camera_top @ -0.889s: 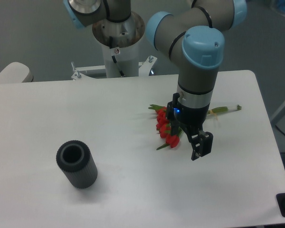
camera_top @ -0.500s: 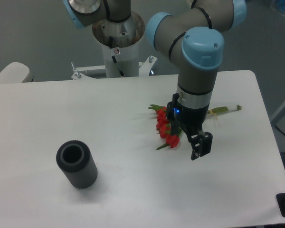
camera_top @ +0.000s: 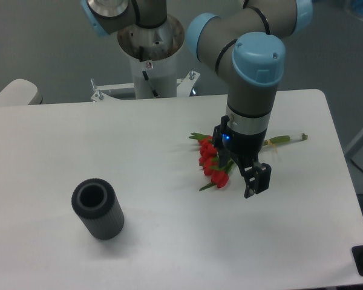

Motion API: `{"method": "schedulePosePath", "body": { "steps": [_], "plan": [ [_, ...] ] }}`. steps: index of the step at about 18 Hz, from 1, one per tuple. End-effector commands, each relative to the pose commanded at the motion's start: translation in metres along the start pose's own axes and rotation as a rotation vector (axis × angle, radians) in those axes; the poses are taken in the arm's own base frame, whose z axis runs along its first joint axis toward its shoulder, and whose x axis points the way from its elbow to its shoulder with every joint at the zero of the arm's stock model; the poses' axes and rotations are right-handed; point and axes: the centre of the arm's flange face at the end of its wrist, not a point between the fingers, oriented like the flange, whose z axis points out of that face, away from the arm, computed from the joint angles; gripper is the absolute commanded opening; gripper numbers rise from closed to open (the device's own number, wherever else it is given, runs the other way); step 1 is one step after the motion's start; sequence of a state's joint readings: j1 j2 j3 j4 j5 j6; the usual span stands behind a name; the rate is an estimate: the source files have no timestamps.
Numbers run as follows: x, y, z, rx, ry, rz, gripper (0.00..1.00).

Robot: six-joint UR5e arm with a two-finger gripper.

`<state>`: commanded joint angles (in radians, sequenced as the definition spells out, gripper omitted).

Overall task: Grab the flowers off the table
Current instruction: 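Raise the open gripper slightly and shift it toward the tulip stems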

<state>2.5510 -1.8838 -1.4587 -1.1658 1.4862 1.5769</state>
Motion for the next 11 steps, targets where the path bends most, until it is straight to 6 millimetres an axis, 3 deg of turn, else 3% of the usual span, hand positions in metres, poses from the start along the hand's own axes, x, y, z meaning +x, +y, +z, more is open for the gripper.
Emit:
{"method": "schedulePosePath", "body": {
  "steps": [8, 11],
  "plan": [
    [0.02, 0.023, 0.028, -0.145, 0.072, -0.007, 1.0],
    [0.021, 0.034, 0.03, -0.203, 0.085, 0.03, 1.0]
  ]
}}
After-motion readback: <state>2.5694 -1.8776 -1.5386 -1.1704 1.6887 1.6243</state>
